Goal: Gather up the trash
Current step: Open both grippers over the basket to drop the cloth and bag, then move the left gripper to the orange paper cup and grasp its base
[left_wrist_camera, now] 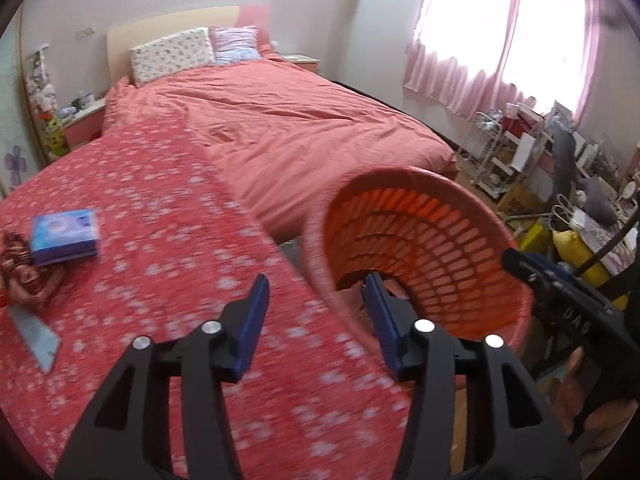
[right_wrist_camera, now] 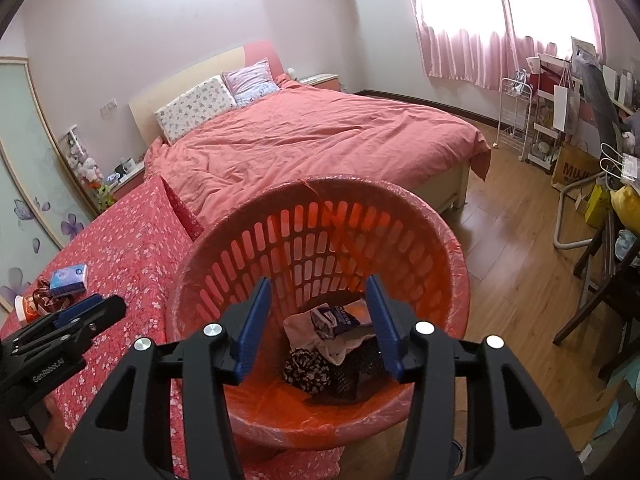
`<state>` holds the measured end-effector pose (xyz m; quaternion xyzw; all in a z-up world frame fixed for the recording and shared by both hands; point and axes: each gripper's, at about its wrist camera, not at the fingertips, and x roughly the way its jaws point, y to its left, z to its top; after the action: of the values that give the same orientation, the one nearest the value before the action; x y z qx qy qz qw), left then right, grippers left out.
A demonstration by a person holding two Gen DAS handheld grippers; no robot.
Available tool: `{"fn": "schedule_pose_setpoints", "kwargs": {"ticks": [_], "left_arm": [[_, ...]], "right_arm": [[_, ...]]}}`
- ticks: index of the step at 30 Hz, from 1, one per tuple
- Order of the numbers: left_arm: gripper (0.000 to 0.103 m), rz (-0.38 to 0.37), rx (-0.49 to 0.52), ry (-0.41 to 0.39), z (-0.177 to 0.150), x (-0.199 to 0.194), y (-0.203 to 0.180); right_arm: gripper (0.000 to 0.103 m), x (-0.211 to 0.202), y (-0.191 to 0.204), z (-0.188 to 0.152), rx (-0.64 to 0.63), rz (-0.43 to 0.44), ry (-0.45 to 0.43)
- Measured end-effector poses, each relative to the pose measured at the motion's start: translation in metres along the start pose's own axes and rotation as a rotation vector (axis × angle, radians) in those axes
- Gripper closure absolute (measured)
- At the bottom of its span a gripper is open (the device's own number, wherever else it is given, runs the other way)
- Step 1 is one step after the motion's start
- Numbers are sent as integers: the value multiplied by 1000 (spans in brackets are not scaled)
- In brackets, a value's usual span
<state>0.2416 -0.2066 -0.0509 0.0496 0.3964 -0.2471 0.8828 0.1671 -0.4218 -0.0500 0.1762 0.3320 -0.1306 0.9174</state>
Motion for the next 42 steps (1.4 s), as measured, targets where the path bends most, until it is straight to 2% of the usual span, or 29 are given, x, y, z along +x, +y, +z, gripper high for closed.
{"fn": "schedule_pose_setpoints", "kwargs": {"ticks": [5,18,23,30,32,35,39,42], "left_arm": [[46,71,-23,-27,-9,-23,31],[45,216,-143,-97,-32,-96,124],[45,301,-230,-133,-44,-128,176],[45,399,-387,-131,-58,-148,255],[45,402,-425,-124,-60,-147,272],[46,367,-479,-114,-57,-140,295],[50,339,-478,-108,-45,-126,309],[58,339,-467,-87,-36,-110,318]], "right_arm": [[52,-3,15,-2,-32,12,5],[52,-8,91,-20,-176,94,42],[52,-7,127,-30,-229,135,61],[52,-6,180,-44,-312,183,77],[52,-5,192,-48,-332,191,82],[52,-4,208,-52,-359,200,90],[52,1,223,-57,-386,207,101],[52,5,231,-58,-401,204,109]]}}
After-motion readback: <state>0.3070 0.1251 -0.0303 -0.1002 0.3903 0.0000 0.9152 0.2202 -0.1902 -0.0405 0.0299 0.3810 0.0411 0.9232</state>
